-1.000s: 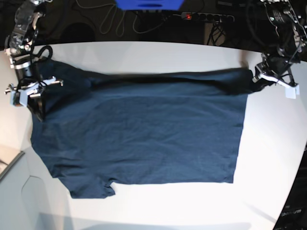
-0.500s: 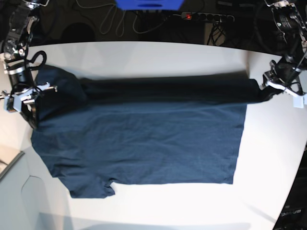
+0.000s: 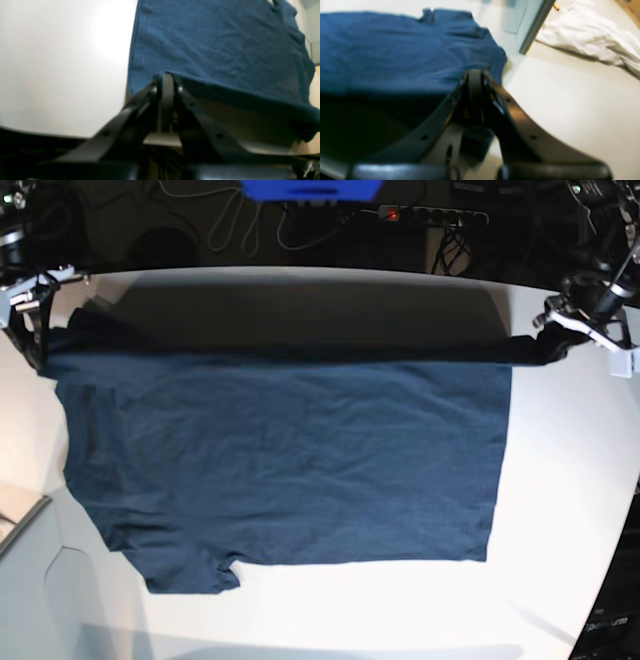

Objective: Layout the t-shirt on the table in an organized manner, then fold the t-shirt properly
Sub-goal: 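Lift the shirt edge with both grippers and pull it toward the robot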

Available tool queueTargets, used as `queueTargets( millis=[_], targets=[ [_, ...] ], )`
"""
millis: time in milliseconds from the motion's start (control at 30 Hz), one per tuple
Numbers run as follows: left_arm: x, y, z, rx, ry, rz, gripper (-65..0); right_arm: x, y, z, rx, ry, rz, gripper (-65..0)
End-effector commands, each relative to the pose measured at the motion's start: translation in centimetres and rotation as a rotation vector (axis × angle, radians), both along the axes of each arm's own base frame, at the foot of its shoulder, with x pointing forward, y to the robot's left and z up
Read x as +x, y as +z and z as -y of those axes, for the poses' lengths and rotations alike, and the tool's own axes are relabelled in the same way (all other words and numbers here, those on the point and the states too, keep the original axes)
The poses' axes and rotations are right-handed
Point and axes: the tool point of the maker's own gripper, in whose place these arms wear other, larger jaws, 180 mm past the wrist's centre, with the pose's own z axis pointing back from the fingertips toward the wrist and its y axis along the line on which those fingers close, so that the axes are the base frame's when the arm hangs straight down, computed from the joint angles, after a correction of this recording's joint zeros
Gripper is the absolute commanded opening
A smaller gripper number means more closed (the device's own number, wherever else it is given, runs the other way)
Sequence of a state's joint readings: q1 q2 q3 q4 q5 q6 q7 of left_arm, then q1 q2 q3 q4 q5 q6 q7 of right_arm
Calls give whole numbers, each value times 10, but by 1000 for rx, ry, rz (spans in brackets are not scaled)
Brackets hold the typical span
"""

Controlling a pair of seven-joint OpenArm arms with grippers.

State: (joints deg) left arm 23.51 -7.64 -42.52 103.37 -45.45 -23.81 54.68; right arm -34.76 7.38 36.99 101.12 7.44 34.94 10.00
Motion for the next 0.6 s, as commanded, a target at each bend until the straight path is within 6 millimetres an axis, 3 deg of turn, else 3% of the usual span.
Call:
queueTargets(
  millis=[0,200,400,567],
  targets=[
    [4,14,-1,17,-10,45,-650,-2,15,2,-10,3,46,-650],
    [-7,22,4,49,-35,43,-650,-35,1,-8,15,-14,-37,-650],
    [-12,14,0,54,-30,11,-650,-57,-14,-47,134,64,-78,-650],
    [-17,-2,-10,34,-4,-28,-650,-66,-28,-49,177,25,-99,-650]
  ],
)
